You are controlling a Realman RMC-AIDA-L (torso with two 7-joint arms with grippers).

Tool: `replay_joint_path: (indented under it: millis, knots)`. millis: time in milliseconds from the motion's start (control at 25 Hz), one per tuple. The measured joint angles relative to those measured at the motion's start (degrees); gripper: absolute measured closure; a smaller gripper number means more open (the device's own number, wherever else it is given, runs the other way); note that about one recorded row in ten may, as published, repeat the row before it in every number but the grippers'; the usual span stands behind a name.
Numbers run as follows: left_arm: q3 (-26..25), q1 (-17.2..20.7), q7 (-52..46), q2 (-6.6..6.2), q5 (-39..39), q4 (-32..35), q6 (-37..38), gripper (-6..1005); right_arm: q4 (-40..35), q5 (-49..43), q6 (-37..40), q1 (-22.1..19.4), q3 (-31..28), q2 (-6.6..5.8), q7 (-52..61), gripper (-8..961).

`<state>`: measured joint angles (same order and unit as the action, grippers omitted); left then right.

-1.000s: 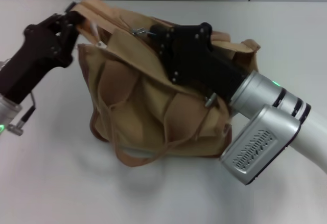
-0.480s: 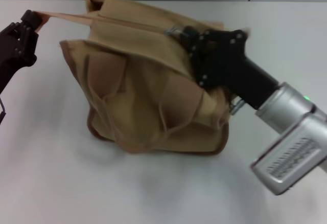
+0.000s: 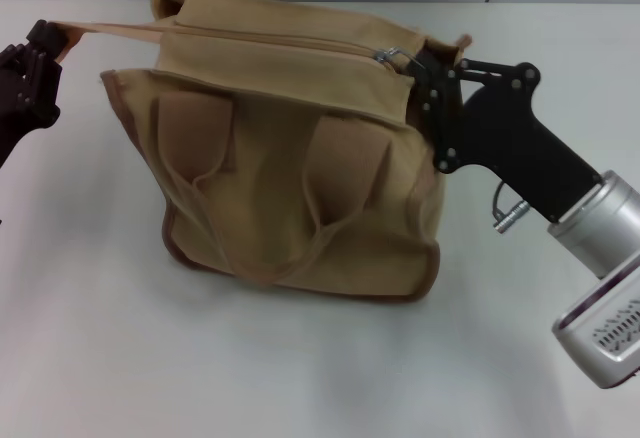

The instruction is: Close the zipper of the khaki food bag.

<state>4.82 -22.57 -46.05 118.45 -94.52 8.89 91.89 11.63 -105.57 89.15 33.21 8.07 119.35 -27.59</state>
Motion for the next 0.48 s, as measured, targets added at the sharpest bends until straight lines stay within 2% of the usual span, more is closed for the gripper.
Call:
replay_joint_path:
  millis: [280,480]
  knots:
    - [0.0,-0.02,0.0,-0.05,0.02,0.21,-0.66,936,-0.87,0.24,0.35,-2.0,-0.48,0.04,2.16,926]
    - [0.34,0.34,0.0,-0.05,0.03,0.29,0.92,927,-0.94,0.73,1.7,-3.27,-2.03,0.07,7.81,922]
